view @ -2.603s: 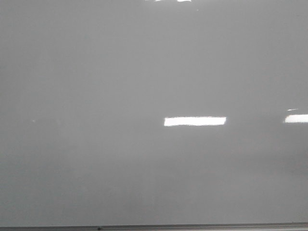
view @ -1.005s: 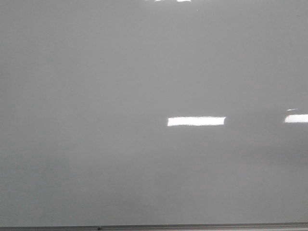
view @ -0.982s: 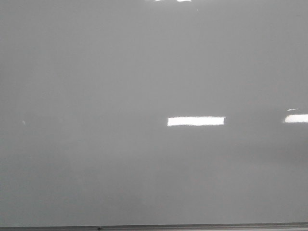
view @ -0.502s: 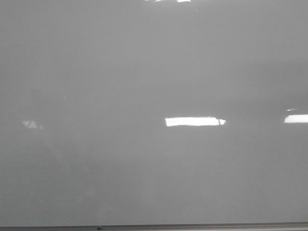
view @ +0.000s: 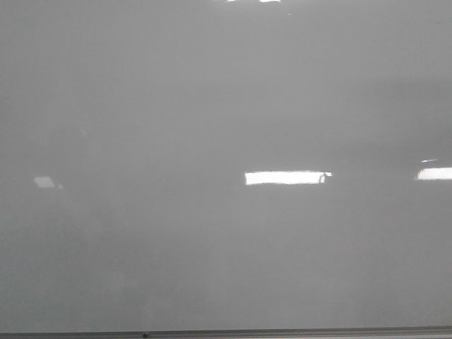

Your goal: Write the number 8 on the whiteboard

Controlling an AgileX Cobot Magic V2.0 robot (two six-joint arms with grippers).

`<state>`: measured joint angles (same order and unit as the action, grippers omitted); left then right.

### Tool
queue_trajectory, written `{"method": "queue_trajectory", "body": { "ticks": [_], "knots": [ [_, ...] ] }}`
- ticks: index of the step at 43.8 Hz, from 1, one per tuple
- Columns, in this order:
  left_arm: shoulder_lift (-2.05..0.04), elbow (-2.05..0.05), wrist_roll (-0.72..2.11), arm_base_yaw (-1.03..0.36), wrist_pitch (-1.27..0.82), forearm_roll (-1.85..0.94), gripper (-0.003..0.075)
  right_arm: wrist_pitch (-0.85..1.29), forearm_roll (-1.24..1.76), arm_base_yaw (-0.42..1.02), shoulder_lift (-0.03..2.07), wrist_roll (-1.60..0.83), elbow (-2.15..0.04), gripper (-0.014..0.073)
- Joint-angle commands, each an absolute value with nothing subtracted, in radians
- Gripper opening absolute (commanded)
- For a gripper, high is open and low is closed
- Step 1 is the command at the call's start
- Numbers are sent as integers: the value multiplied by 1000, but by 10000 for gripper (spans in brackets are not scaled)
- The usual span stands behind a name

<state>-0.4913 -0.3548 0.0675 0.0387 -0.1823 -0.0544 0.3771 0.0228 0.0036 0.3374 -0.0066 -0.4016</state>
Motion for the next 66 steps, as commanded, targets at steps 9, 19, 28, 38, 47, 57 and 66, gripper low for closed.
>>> {"method": "queue_trajectory", "body": {
  "ticks": [9,19,28,38,47,57,66],
  "knots": [
    [-529,-396,61,39,-153,-95,648,303,30,4,352,-11,-439,600],
    [-831,-496,61,39,-321,-127,638,303,30,4,352,-11,-439,600],
    [-1108,-609,61,28,-348,-167,638,303,30,4,352,-11,-439,600],
    [-1294,-623,61,17,-76,-140,638,313,30,4,352,-11,-439,600],
    [-1395,-623,61,17,74,-79,637,321,30,4,352,-11,-439,600],
    [-1461,-623,61,17,160,-54,577,326,30,4,352,-11,-439,600],
    [-1461,-623,61,17,153,-54,300,326,30,4,352,-11,-439,600]
  ]
}}
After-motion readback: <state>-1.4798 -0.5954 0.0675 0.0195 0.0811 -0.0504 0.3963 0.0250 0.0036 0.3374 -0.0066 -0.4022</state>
